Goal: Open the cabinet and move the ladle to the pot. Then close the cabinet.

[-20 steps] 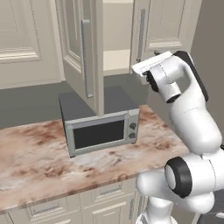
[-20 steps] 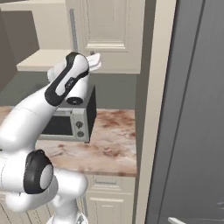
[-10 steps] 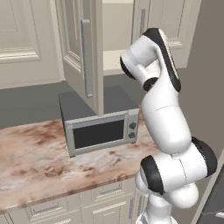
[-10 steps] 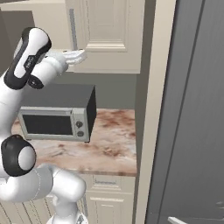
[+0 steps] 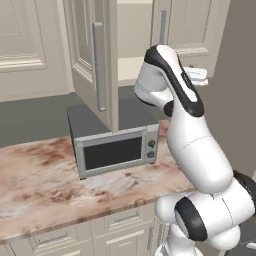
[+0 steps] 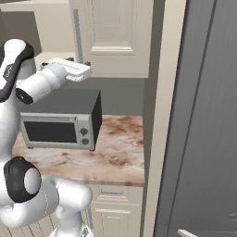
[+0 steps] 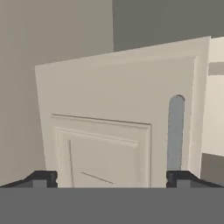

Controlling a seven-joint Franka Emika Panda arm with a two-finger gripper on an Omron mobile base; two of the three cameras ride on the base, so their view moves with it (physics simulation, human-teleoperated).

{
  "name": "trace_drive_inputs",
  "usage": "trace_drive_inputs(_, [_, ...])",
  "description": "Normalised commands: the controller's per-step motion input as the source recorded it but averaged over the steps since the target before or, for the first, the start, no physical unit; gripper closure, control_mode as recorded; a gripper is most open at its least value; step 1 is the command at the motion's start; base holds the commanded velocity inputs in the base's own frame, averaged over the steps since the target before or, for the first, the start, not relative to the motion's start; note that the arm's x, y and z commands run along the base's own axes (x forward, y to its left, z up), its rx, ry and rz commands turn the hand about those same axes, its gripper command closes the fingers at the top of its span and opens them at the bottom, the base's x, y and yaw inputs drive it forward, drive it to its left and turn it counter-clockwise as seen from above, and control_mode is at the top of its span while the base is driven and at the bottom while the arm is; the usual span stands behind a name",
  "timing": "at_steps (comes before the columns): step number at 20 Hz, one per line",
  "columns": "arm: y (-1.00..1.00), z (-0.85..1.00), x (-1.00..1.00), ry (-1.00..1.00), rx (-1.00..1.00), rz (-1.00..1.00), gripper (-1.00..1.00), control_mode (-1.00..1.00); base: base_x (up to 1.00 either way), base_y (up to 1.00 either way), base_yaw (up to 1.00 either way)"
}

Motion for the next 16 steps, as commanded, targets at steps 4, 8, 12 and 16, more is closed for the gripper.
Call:
trace_drive_inputs(4, [-0.59, 0.82, -0.98, 0.00, 0.19, -0.01, -1.00, -1.00, 0.00, 0.00, 0.00])
trace_drive_inputs(8, [-0.06, 0.37, -1.00, 0.00, 0.16, 0.00, -1.00, -1.00, 0.00, 0.00, 0.00])
trace_drive_inputs(12, [0.13, 0.01, -0.97, -0.16, 0.01, 0.00, -1.00, -1.00, 0.00, 0.00, 0.00])
trace_drive_inputs(16, [0.00, 0.28, -0.67, -0.23, 0.00, 0.00, -1.00, -1.00, 0.00, 0.00, 0.00])
